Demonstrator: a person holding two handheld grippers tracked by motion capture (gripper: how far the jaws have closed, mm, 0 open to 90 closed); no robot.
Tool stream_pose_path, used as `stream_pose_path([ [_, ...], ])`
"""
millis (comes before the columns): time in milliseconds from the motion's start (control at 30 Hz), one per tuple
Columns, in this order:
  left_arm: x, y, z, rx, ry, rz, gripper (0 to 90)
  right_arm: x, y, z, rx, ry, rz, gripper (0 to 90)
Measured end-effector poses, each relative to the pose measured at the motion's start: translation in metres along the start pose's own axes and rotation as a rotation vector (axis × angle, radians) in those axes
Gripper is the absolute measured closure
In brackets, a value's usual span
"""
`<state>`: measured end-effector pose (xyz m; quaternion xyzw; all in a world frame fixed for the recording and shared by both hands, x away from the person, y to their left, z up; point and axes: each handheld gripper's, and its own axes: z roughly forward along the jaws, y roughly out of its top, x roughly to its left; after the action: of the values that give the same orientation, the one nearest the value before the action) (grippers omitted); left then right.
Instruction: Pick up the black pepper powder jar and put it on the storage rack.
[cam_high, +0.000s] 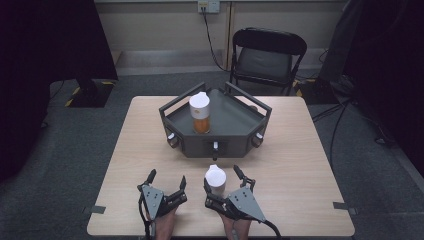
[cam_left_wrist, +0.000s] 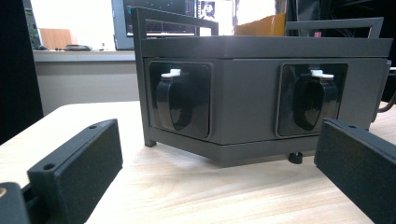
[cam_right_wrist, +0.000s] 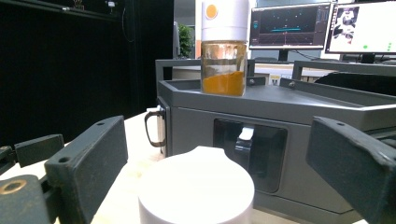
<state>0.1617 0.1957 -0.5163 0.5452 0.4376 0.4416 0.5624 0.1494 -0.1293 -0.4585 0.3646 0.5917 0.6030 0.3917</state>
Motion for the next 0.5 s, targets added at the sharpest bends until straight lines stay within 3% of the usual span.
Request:
stream_pose_path([
  [500,0.001,0.0,0.0,0.0,-0.003,0.0,0.3,0.006,-0.013,0.009,0.058,-0.003,0.006,12.6],
])
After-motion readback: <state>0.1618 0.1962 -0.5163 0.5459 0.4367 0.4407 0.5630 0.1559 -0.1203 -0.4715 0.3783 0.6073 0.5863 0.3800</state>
